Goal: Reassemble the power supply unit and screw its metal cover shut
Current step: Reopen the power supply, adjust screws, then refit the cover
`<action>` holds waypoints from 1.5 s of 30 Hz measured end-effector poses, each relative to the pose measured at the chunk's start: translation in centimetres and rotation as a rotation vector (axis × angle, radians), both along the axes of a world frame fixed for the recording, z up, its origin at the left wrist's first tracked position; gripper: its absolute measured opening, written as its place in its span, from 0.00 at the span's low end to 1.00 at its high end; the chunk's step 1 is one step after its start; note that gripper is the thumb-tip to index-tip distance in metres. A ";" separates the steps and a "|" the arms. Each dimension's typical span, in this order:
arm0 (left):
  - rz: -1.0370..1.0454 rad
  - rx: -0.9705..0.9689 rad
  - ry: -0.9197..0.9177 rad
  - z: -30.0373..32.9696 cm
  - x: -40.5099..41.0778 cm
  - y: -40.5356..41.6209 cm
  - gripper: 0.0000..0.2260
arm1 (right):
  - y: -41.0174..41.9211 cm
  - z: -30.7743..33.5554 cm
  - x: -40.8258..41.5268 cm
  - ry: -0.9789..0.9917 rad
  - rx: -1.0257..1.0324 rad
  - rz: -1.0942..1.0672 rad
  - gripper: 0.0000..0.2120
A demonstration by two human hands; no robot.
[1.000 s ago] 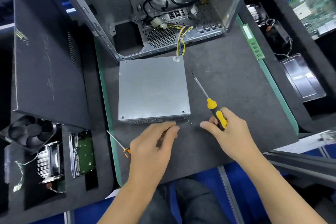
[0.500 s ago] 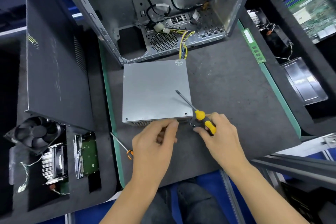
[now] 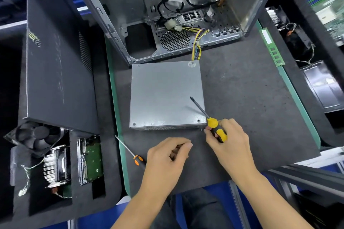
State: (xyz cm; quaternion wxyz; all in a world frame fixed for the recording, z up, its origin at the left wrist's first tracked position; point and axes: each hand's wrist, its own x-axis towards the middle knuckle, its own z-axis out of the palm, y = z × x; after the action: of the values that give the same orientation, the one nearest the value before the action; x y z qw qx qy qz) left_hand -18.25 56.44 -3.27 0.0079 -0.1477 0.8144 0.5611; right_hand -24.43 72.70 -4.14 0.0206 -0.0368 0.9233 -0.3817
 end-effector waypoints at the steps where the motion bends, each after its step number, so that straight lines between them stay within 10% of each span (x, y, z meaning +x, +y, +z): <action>1: -0.008 -0.009 0.002 -0.1 -0.1 0.0 0.09 | 0.0 0.1 0.0 -0.017 -0.005 -0.009 0.16; 10: 0.109 -0.668 0.721 2.7 -2.1 0.6 0.08 | -0.9 6.6 0.3 -0.006 -0.445 -0.150 0.06; 38: 0.014 -0.760 0.765 -0.8 -4.4 -0.4 0.09 | -3.1 7.0 0.2 0.518 0.285 0.198 0.10; 45: -0.025 -0.692 0.660 0.4 -4.4 -0.3 0.07 | -1.6 6.7 -0.1 0.339 0.073 0.290 0.02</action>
State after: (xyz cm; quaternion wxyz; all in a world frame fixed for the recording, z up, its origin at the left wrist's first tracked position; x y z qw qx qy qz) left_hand -22.61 56.12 -2.92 -0.2940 0.0544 0.9141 0.2738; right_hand -24.54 71.10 2.59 -0.0791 -0.2319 0.9119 -0.3293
